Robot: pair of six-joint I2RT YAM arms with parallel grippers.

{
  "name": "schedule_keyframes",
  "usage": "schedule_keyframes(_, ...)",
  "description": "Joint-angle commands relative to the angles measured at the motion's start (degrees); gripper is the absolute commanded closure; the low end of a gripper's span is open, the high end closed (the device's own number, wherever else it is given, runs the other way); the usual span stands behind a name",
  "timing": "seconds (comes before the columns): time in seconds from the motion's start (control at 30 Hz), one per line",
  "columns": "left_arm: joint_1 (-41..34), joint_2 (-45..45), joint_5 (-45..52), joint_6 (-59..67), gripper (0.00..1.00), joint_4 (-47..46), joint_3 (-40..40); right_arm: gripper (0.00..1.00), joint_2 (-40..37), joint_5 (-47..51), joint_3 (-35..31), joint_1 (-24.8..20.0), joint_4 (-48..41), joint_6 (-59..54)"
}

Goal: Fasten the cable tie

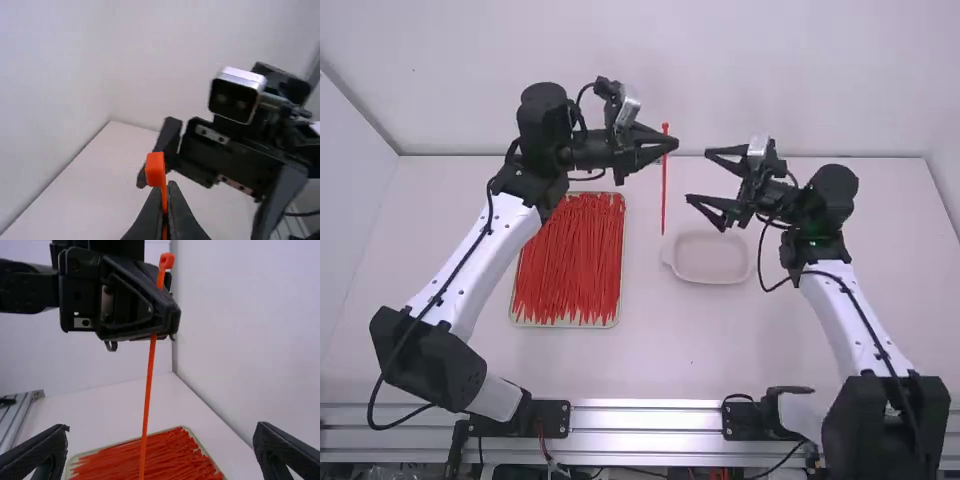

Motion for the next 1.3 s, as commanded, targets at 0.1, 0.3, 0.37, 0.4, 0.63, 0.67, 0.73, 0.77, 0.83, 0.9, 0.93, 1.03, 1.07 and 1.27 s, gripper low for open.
schedule_keyframes(0.1,0.26,-0.04,4.02,0.37,0.98,0.83,1.44,0.01,4.63,-3.54,1.68,-0.04,13.25,15.63)
schedule_keyframes(0.3,0.04,-0.04,8.07,-1.01,0.98,4.79,1.44,0.01,9.2,-0.59,1.68,1.77,24.46,24.7)
schedule_keyframes(0.37,0.04,-0.04,8.04,-2.58,0.98,5.81,1.44,0.01,10.1,-0.04,1.68,2.36,25.97,26.1)
schedule_keyframes(0.4,0.04,-0.04,8.04,-3.34,0.98,6.38,1.44,0.01,10.45,0.2,1.68,2.67,26.43,26.75)
schedule_keyframes(0.63,0.07,-0.04,8.02,-3.69,0.98,7.06,1.42,0.07,12.85,0.55,1.68,6.82,27.5,26.49)
schedule_keyframes(0.67,0.11,-0.04,8.0,-3.69,0.98,7.06,1.42,0.09,12.98,0.52,1.68,7.23,27.36,25.99)
schedule_keyframes(0.73,0.04,-0.04,8.02,-3.76,0.98,7.13,1.42,0.16,12.98,0.5,1.66,7.98,27.39,25.99)
schedule_keyframes(0.77,0.04,-0.04,7.96,-4.17,0.98,7.15,1.42,0.19,12.98,0.55,1.68,8.13,27.43,25.99)
schedule_keyframes(0.83,0.15,-0.04,7.89,-4.55,0.98,7.15,1.42,0.29,12.98,0.72,1.68,8.68,27.39,25.16)
schedule_keyframes(0.9,0.39,-0.04,7.85,-4.57,0.98,7.13,1.42,0.48,12.98,0.52,1.68,8.74,27.39,24.35)
schedule_keyframes(0.93,0.37,-0.04,7.89,-4.57,0.98,7.13,1.42,0.63,12.98,0.55,1.68,8.63,27.41,24.63)
schedule_keyframes(1.03,0.37,-0.04,7.87,-4.59,0.98,7.1,1.42,1.0,12.98,0.57,1.68,8.57,27.41,24.79)
schedule_keyframes(1.07,0.37,-0.04,7.87,-4.59,0.98,7.15,1.42,1.0,12.98,0.52,1.68,8.57,27.41,24.79)
schedule_keyframes(1.27,0.48,-0.04,7.93,-4.59,0.87,7.43,1.44,1.0,12.98,0.61,1.68,8.63,27.47,24.79)
